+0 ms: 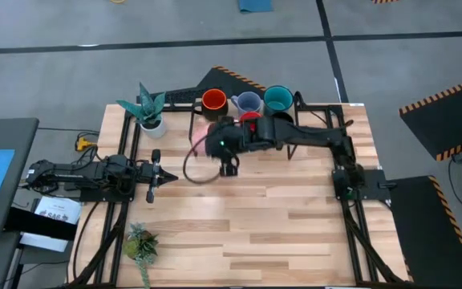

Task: Place coffee mugs
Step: Put the pink mug on the shelf

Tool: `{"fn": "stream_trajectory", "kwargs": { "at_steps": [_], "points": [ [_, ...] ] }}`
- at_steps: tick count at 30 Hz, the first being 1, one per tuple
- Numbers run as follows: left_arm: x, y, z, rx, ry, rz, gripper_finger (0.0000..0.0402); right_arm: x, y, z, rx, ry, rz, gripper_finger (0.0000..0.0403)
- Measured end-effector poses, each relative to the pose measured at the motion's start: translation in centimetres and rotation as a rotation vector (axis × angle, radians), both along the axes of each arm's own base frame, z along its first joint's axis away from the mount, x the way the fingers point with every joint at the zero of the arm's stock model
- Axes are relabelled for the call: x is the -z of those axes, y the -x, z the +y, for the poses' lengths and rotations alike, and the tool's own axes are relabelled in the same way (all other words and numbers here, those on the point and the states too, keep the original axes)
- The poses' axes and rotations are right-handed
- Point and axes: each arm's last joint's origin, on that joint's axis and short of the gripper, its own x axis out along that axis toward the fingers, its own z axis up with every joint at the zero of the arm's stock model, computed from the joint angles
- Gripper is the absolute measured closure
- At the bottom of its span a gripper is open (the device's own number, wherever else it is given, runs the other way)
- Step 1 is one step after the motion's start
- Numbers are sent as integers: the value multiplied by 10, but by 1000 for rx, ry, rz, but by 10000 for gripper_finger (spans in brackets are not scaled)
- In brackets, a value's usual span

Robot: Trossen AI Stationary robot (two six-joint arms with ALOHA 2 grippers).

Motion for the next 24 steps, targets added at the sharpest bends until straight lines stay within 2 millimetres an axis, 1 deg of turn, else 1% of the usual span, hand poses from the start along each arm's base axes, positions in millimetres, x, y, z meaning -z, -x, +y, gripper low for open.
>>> {"fn": "stream_trajectory", "kwargs": {
  "at_steps": [1,2,4,6,9,12,18,24],
  "points": [
    [0,0,0,0,0,1,402,1,1,-7,36,6,15,359],
    [0,0,0,0,0,2,401,6,0,-14,66,12,41,359],
    [1,0,0,0,0,6,401,11,-4,-22,89,15,40,359],
    [1,-1,0,-1,0,10,401,16,-4,-30,105,17,73,359],
    [1,-1,0,0,0,17,401,22,-7,-32,119,27,98,359],
    [2,-1,0,0,0,27,401,32,-6,-35,155,48,160,359],
    [3,-2,0,-1,-1,35,402,38,-7,-37,195,102,194,359],
    [3,-2,0,0,0,33,402,41,-6,-37,201,96,224,359]
  ]
}}
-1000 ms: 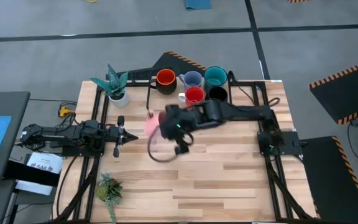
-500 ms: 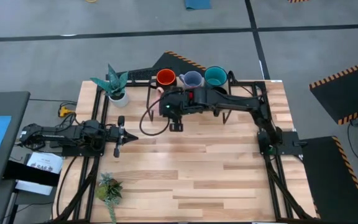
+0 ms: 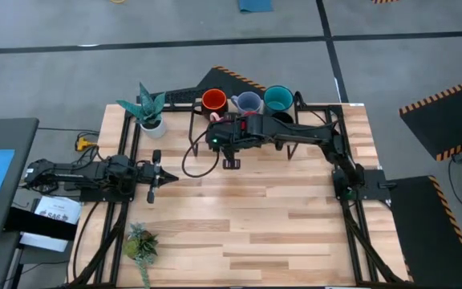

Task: Place coffee mugs
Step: Put the pink mug on the shelf

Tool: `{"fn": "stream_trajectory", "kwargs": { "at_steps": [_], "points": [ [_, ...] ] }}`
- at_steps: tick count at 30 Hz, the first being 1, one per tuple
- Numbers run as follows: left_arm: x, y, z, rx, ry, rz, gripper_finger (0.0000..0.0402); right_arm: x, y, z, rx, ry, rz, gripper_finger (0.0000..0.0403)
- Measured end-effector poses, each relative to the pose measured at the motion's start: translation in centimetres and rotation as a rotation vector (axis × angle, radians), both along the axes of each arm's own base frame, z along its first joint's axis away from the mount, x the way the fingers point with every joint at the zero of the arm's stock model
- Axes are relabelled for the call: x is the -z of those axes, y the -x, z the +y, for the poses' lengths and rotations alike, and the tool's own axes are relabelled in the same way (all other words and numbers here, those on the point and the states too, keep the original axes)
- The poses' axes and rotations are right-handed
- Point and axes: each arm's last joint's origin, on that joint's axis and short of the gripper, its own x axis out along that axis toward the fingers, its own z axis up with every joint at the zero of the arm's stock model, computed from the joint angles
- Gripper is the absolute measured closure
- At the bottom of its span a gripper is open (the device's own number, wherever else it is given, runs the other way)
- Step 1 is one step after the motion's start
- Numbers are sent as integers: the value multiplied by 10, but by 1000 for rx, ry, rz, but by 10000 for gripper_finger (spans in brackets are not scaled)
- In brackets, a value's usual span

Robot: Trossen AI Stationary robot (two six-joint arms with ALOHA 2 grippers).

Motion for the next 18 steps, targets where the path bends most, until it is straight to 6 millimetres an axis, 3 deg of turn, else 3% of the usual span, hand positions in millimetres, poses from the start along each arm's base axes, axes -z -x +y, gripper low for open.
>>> {"fn": "stream_trajectory", "kwargs": {
  "at_steps": [18],
  "points": [
    [0,0,0,0,0,0,401,0,1,-3,-55,28,39,347]
  ]
}}
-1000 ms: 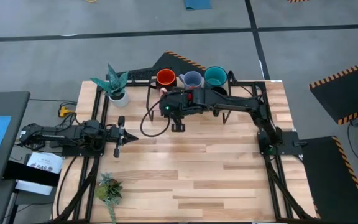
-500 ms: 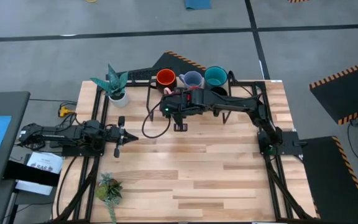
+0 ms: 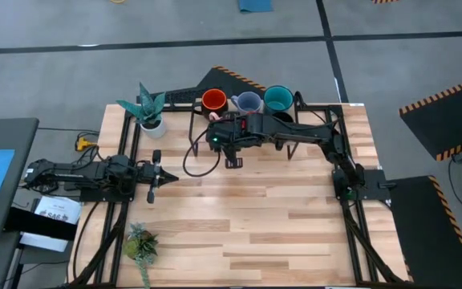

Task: Place coffee mugs
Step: Put the pink mug on the shelf

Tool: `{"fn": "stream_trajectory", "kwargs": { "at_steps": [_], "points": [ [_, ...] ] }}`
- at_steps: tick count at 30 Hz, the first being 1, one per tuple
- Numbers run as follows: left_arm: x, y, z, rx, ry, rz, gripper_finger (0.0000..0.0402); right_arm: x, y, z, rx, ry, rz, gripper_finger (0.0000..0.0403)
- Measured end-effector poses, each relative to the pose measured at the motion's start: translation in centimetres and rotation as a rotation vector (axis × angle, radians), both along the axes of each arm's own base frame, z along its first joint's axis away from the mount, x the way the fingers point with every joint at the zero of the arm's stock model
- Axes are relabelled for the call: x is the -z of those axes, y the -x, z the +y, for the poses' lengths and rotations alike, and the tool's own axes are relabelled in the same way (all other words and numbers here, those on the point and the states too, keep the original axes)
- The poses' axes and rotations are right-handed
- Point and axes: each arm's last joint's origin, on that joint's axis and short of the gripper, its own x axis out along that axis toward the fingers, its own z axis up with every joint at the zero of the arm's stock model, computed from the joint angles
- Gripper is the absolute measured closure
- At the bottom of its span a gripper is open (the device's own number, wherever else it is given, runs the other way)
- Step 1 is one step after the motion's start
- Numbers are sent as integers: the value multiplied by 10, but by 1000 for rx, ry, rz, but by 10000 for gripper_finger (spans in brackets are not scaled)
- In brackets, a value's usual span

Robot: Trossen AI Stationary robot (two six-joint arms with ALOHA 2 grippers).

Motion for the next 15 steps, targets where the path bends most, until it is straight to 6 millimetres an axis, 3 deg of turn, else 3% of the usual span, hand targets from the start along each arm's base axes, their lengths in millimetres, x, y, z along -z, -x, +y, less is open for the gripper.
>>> {"fn": "stream_trajectory", "kwargs": {
  "at_steps": [15],
  "points": [
    [0,0,0,0,0,0,401,2,-2,0,-147,64,65,346]
  ]
}}
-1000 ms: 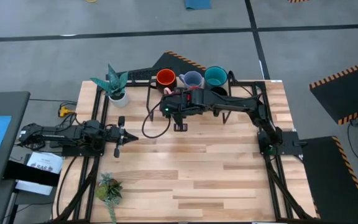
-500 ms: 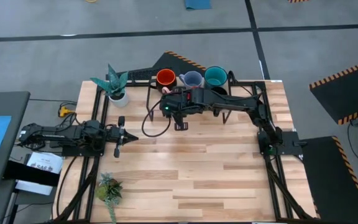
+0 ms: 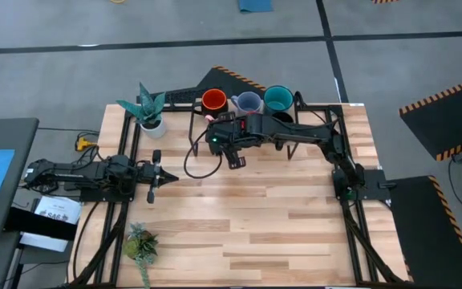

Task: Place coffee mugs
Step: Put the pink mug on the shelf

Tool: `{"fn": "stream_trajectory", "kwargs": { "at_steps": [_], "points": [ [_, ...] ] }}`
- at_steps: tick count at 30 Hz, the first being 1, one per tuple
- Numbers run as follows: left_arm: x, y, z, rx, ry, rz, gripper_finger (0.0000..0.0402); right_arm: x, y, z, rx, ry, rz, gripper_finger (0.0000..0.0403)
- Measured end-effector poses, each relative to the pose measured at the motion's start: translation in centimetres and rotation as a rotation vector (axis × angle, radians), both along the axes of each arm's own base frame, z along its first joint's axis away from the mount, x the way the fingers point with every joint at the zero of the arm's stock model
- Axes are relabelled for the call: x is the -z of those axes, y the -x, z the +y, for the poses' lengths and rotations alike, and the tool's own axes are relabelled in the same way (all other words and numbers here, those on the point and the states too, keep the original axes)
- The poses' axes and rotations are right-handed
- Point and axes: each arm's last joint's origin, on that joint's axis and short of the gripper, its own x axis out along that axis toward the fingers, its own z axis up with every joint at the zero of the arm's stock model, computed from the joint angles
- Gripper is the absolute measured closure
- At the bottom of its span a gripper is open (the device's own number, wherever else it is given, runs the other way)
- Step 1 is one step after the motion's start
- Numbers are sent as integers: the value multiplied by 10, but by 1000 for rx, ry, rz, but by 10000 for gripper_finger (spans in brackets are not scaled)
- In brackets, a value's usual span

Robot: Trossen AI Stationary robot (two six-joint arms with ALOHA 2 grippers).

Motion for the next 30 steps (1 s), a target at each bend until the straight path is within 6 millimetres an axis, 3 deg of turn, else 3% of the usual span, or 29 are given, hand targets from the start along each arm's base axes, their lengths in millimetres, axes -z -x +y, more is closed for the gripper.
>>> {"fn": "stream_trajectory", "kwargs": {
  "at_steps": [6,20,30],
  "points": [
    [0,0,0,0,0,0,401,0,1,-5,-11,12,14,332],
    [0,0,0,0,0,0,401,-3,-3,-19,-1,36,-44,240],
    [0,0,0,0,0,0,401,-6,-7,-23,4,44,-95,233]
  ]
}}
